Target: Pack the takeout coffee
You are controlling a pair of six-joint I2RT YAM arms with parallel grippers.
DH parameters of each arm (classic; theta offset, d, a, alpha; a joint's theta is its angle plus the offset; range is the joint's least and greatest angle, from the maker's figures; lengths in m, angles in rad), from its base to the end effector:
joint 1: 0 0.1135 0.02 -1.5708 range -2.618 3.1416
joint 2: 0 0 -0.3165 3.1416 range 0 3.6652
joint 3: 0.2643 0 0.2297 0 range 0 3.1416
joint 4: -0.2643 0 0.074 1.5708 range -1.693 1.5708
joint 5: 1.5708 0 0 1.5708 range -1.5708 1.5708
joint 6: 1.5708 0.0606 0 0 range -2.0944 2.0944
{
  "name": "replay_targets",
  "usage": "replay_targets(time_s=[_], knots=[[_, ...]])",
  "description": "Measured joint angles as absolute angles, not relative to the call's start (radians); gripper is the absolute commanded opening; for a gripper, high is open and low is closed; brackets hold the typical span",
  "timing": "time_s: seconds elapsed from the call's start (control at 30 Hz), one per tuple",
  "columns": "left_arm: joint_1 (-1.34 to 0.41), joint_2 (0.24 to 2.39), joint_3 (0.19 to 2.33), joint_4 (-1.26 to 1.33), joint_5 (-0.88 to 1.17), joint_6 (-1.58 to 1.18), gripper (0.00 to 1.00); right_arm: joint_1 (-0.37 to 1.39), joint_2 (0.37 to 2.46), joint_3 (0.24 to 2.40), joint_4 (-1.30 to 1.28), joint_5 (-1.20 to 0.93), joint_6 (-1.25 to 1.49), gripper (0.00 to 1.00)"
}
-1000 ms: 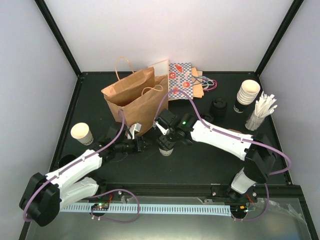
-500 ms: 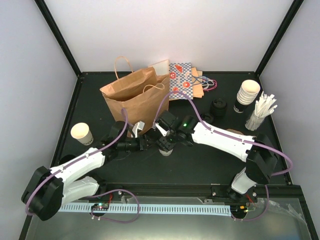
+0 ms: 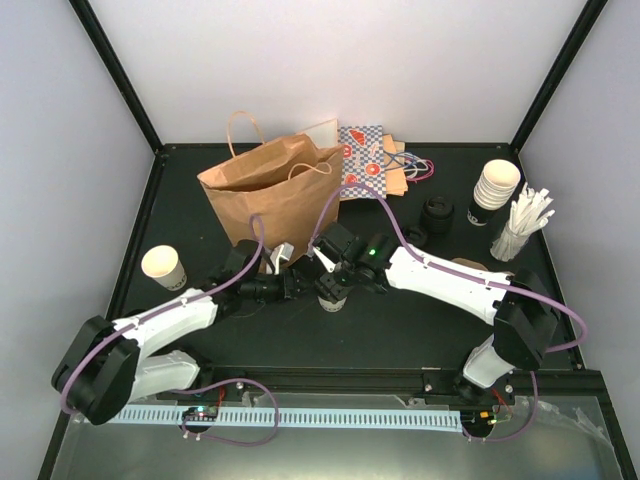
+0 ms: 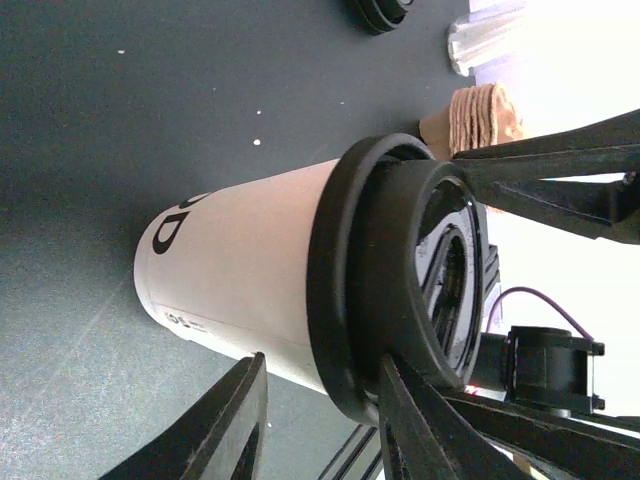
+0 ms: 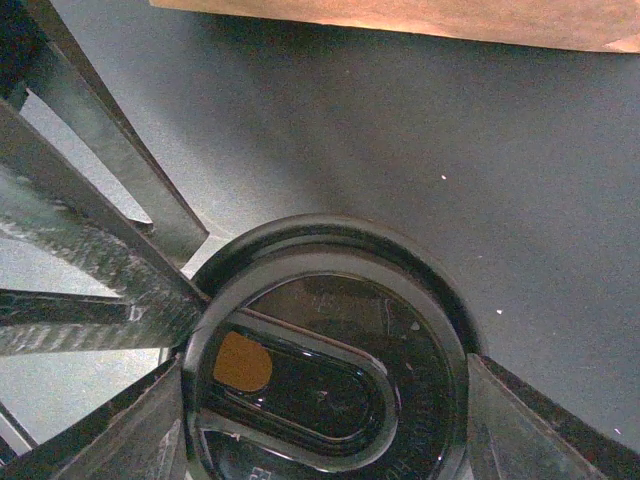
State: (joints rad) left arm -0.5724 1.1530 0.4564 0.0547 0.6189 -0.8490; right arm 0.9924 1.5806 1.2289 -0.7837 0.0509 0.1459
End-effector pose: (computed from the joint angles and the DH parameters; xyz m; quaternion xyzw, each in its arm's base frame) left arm 0.1482 -0.1373 0.2327 0.0177 0.8623 -0.4847 0.1457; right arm 0.1713 0.2568 0.2880 -0.3959 0.8922 0.0954 0.1953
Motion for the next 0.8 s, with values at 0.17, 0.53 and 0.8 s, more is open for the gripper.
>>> replay_targets(time_s=[0.17,0.53,0.8], knots=[[-0.572,1.176,0.462,0.055,0.618,-0.849,0.31,0.991,1.581,1.228,-0.783,0.051,0.146,0.64],[-0.585,1.182,0.472,0.046,0.596,-0.841,0.29,0.991,1.588,1.227,-0.788,0.061,0.157,0.63],[-0.624,1.166,0.481,0.034,0.527,-0.841,0.29,0.992,1.586,1.221,-0.793,0.076,0.174,0.63]])
